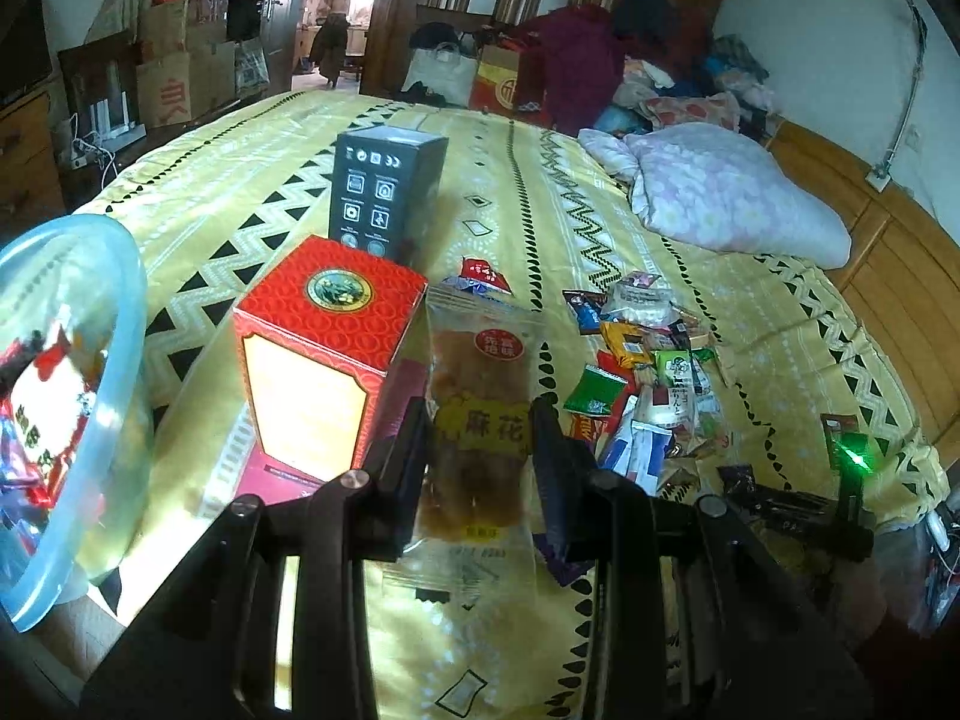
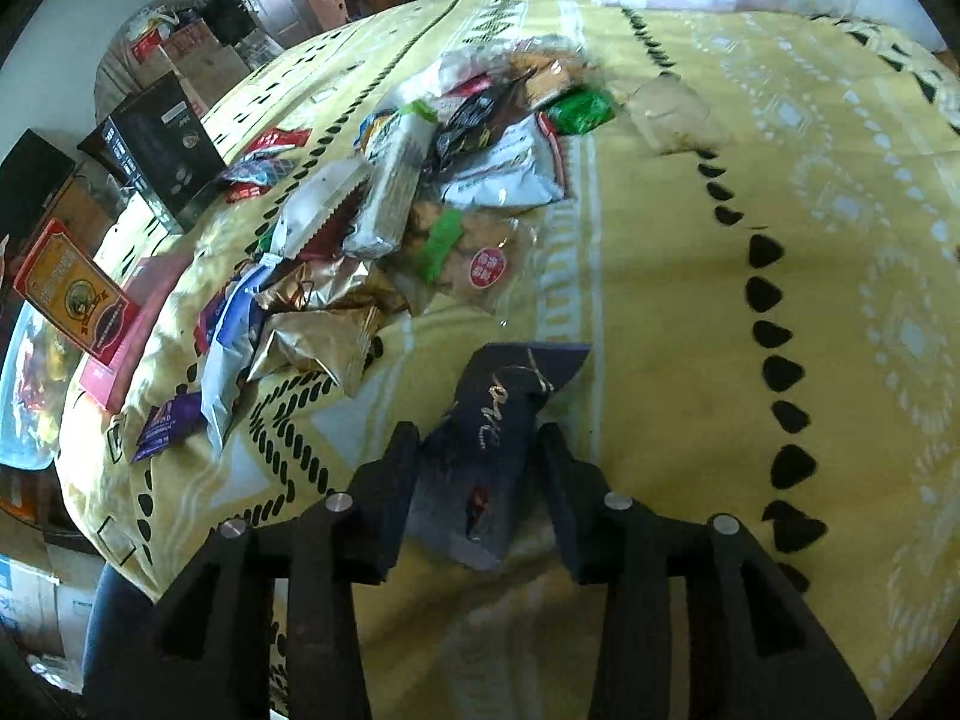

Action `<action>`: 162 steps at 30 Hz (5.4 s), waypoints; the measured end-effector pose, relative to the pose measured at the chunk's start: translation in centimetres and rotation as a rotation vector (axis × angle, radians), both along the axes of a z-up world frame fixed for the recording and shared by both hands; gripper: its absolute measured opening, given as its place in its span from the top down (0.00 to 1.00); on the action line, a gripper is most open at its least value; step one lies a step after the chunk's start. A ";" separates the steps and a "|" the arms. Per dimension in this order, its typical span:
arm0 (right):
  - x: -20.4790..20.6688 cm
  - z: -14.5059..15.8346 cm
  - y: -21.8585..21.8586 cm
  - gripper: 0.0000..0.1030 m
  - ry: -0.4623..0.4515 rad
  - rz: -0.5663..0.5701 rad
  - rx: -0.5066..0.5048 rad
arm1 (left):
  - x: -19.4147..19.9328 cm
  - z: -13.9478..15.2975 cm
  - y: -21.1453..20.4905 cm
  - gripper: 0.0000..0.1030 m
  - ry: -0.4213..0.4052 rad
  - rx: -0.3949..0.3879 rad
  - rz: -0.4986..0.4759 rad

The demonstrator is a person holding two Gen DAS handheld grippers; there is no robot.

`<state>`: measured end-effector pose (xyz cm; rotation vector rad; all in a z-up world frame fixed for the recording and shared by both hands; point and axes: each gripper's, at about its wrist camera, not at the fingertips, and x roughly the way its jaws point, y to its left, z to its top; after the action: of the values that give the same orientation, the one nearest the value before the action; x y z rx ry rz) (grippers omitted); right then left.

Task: Organize snacks
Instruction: 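Carry the twist bag and dark blue packet over the glass bowl, then lower both snacks into the bowl and open both tools, then move both open tools back over the snack pile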

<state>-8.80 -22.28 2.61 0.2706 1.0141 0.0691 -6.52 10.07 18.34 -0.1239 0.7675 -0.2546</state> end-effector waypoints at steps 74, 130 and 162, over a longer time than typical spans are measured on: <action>14.8 26.5 55.0 0.62 -0.332 0.871 0.215 | 2.9 5.0 30.2 0.67 -0.076 0.053 0.615; 18.7 22.1 54.9 0.61 -0.245 0.834 0.226 | 7.9 0.8 29.3 0.67 0.076 0.112 0.553; 5.8 24.7 34.6 0.25 -0.537 0.608 0.142 | 6.5 7.1 18.7 0.00 -0.146 0.274 0.496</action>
<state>-3.04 12.27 27.31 0.0551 0.5254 0.7302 -0.02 28.73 25.42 -0.0330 0.5975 0.3093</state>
